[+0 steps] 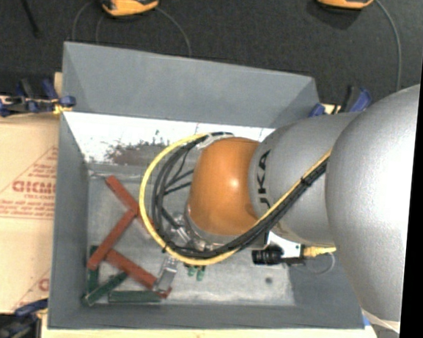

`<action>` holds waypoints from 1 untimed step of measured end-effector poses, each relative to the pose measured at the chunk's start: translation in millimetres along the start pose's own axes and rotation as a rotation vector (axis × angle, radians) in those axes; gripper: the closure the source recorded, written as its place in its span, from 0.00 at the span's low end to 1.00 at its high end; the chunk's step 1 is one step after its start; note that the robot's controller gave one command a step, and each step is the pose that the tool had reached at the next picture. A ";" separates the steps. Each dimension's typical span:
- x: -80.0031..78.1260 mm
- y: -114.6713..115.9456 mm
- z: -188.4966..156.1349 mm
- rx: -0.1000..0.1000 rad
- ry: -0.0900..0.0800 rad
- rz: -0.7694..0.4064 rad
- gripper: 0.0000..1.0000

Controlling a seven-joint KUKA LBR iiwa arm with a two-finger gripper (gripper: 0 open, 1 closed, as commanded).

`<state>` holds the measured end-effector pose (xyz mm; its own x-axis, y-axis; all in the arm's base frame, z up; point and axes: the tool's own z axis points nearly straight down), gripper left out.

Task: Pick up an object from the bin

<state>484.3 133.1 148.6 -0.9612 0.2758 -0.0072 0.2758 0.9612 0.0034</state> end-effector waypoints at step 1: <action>8.0 11.0 53.4 0.002 0.003 -0.132 0.00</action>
Offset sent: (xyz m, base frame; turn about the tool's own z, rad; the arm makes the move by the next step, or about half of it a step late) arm -0.0079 0.0117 -0.0779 -0.0501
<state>480.1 145.9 95.3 -0.9891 0.1473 -0.0042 0.1473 0.9891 0.0005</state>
